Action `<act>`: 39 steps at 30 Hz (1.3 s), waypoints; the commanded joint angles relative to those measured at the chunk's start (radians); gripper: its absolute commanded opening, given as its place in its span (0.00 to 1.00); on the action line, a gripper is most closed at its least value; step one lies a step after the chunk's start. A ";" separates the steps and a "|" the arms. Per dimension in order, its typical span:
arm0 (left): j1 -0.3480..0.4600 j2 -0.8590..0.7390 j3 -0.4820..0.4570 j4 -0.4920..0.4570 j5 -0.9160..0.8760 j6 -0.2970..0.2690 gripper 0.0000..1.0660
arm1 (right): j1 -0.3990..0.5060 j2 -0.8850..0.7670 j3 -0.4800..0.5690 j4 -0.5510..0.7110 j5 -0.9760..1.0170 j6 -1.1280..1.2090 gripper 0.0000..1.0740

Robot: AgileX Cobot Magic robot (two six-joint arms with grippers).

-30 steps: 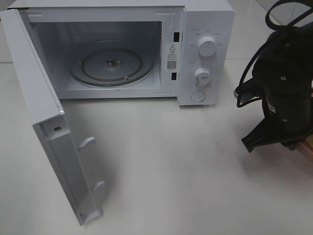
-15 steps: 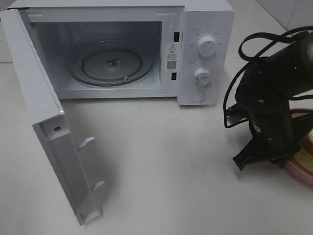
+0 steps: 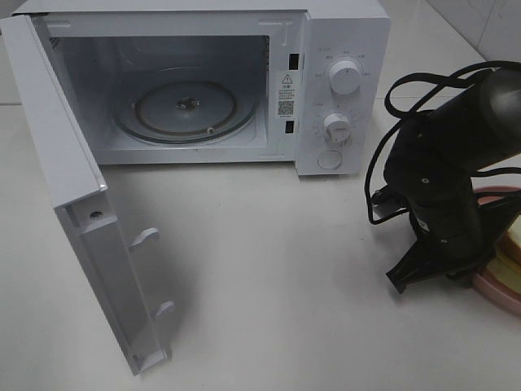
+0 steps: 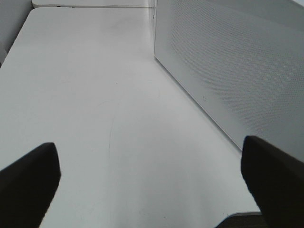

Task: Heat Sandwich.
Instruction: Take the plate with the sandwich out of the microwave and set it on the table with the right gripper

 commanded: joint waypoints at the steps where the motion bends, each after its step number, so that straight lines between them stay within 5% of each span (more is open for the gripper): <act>1: 0.007 -0.006 0.002 0.002 -0.007 0.001 0.92 | -0.004 0.008 0.000 -0.007 0.010 0.015 0.08; 18: 0.007 -0.006 0.002 0.002 -0.007 0.001 0.92 | -0.004 -0.014 0.000 0.004 0.008 0.009 0.19; 29: 0.007 -0.006 0.002 0.002 -0.007 0.001 0.92 | -0.004 -0.126 0.000 0.124 -0.031 -0.141 0.66; 39: 0.007 -0.006 0.002 0.002 -0.007 0.001 0.92 | -0.004 -0.329 0.000 0.216 0.005 -0.296 0.71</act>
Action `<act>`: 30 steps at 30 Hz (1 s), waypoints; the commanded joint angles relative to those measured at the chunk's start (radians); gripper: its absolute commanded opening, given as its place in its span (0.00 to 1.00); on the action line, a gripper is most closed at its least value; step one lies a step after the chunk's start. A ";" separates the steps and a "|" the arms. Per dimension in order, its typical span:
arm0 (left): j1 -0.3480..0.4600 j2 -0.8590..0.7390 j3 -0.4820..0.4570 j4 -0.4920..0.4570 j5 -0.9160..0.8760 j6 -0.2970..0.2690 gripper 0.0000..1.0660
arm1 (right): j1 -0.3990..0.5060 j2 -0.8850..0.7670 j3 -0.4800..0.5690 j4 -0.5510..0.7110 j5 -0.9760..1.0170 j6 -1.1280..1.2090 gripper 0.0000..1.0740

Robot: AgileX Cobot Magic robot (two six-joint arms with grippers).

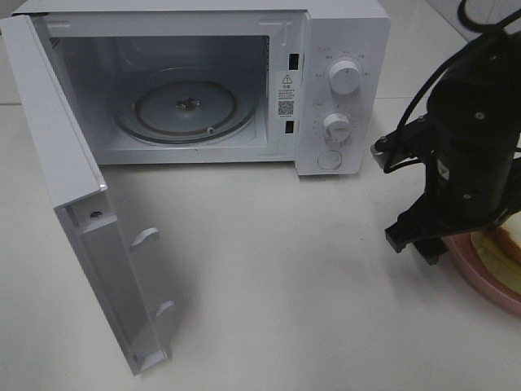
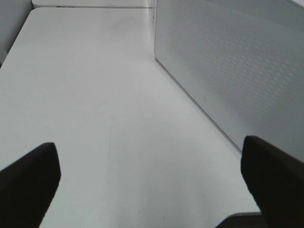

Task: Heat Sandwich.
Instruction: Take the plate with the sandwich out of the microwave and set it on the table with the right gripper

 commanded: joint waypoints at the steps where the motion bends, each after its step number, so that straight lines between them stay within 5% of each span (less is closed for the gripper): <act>1: 0.007 -0.006 0.002 0.002 -0.007 0.001 0.92 | -0.004 -0.035 -0.001 0.035 0.015 -0.050 0.71; 11: 0.007 -0.006 0.002 0.002 -0.007 0.001 0.92 | -0.004 -0.258 -0.001 0.218 0.030 -0.278 0.71; 30: 0.007 -0.006 0.002 0.002 -0.007 0.001 0.92 | -0.001 -0.629 -0.001 0.238 0.144 -0.320 0.71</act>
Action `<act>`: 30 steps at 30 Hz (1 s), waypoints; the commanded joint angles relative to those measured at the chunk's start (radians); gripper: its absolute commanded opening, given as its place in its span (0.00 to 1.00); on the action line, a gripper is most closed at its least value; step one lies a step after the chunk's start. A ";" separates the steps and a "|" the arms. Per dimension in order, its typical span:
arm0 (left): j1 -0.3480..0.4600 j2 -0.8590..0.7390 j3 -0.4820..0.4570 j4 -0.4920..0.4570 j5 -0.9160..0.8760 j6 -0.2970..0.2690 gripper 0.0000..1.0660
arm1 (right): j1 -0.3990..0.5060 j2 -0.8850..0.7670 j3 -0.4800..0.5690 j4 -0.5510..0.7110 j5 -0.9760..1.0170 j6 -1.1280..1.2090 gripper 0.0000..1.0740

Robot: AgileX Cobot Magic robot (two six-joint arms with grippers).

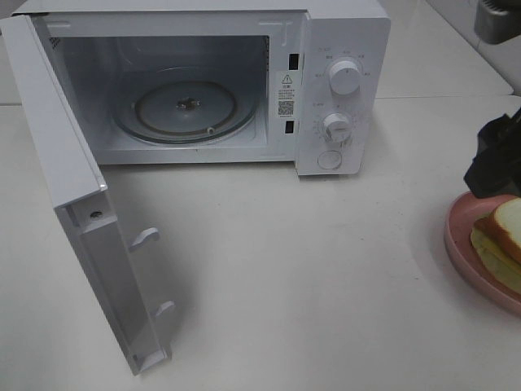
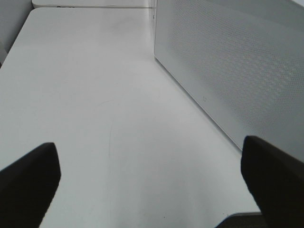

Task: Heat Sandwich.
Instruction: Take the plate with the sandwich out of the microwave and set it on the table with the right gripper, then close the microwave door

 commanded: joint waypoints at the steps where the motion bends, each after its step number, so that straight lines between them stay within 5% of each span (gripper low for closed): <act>1: 0.007 -0.006 0.002 0.002 -0.007 0.001 0.92 | -0.001 -0.045 -0.001 0.001 0.024 -0.011 0.71; 21: 0.007 -0.006 0.002 0.002 -0.007 0.001 0.92 | -0.008 -0.552 0.227 -0.002 0.082 -0.033 0.72; 30: 0.007 -0.006 0.002 0.002 -0.007 0.001 0.92 | -0.218 -0.721 0.278 0.160 0.128 -0.166 0.71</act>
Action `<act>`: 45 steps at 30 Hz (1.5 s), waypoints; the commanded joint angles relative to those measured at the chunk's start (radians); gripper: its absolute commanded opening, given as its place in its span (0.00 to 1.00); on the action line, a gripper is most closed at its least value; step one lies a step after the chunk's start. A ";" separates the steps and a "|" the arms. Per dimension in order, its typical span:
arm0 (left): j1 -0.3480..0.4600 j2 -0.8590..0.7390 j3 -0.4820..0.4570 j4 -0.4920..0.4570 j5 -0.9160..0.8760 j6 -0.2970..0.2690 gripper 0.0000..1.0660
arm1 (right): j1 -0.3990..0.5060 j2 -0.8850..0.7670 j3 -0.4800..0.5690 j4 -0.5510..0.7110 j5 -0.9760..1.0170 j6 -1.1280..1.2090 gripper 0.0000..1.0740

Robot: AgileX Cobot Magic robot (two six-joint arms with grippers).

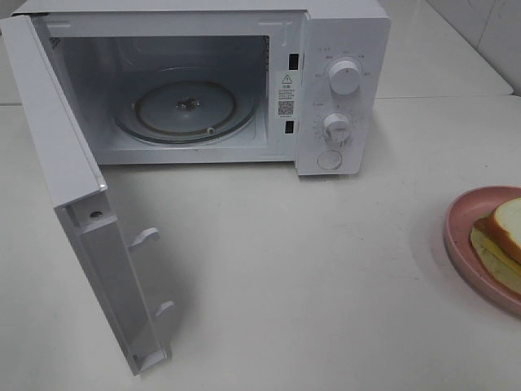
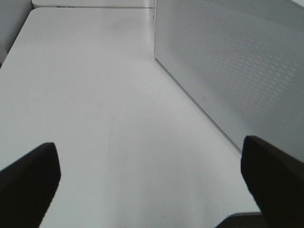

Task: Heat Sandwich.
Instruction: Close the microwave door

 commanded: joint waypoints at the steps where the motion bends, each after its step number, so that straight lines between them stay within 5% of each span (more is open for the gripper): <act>1: 0.007 -0.006 0.002 0.002 -0.007 0.001 0.92 | -0.079 -0.076 0.019 0.055 0.009 -0.070 0.71; 19: 0.007 -0.006 0.002 0.002 -0.007 0.001 0.92 | -0.261 -0.360 0.139 0.080 -0.068 -0.032 0.72; 45: 0.007 -0.005 0.002 0.002 -0.007 0.001 0.92 | -0.295 -0.450 0.139 0.060 -0.066 0.010 0.71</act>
